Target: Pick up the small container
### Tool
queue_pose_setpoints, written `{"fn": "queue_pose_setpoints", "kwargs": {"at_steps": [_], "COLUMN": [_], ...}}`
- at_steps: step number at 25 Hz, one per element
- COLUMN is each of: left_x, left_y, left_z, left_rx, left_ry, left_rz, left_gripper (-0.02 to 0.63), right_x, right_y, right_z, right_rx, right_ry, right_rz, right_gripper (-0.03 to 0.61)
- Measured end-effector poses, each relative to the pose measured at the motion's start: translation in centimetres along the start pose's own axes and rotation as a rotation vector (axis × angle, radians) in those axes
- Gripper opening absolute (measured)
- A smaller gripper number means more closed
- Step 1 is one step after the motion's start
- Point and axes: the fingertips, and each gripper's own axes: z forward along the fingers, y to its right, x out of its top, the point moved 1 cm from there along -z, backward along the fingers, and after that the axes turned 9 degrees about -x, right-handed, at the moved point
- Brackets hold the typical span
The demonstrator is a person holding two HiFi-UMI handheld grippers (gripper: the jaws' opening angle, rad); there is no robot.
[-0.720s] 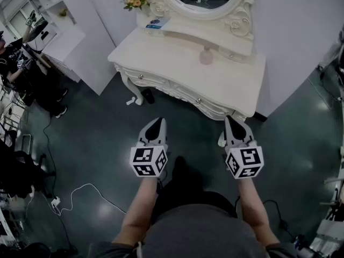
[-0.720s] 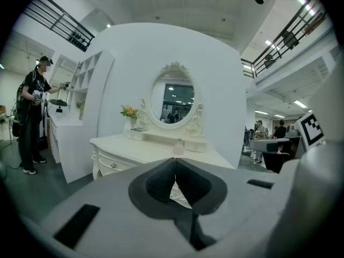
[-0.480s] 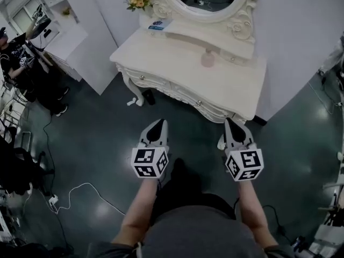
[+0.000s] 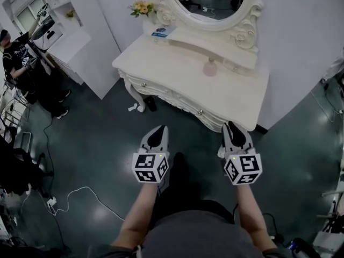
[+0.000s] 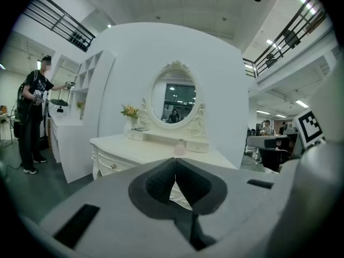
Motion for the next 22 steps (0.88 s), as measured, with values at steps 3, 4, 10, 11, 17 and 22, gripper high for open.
{"fn": "queue_pose_setpoints", "kwargs": {"at_steps": [3, 4, 10, 11, 17, 22], "left_x": [-0.1, -0.1, 0.7, 0.7, 1.6, 2.7], "left_y": [-0.8, -1.1, -3.5, -3.9, -7.0, -9.7], "left_z": [1.1, 1.5, 4.6, 5.3, 9.5, 12.8], "left_rx": [-0.003, -0.005, -0.009, -0.01, -0.024, -0.038], "left_ry": [-0.006, -0.009, -0.017, -0.02, -0.032, -0.043], "left_rz": [-0.005, -0.007, -0.014, -0.017, -0.027, -0.03], "left_gripper": [0.006, 0.006, 0.006, 0.006, 0.006, 0.006], "right_x": [-0.2, -0.3, 0.0, 0.0, 0.1, 0.4], "right_y": [-0.2, -0.2, -0.1, 0.1, 1.0, 1.8], "right_z": [1.4, 1.9, 5.8, 6.6, 11.7, 15.8], "right_rx": [0.018, 0.022, 0.042, 0.041, 0.026, -0.006], "right_ry": [-0.01, -0.014, -0.035, -0.04, -0.061, -0.076], "right_rz": [0.012, 0.016, 0.03, 0.03, 0.053, 0.061], "right_gripper": [0.102, 0.116, 0.183, 0.191, 0.223, 0.238]}}
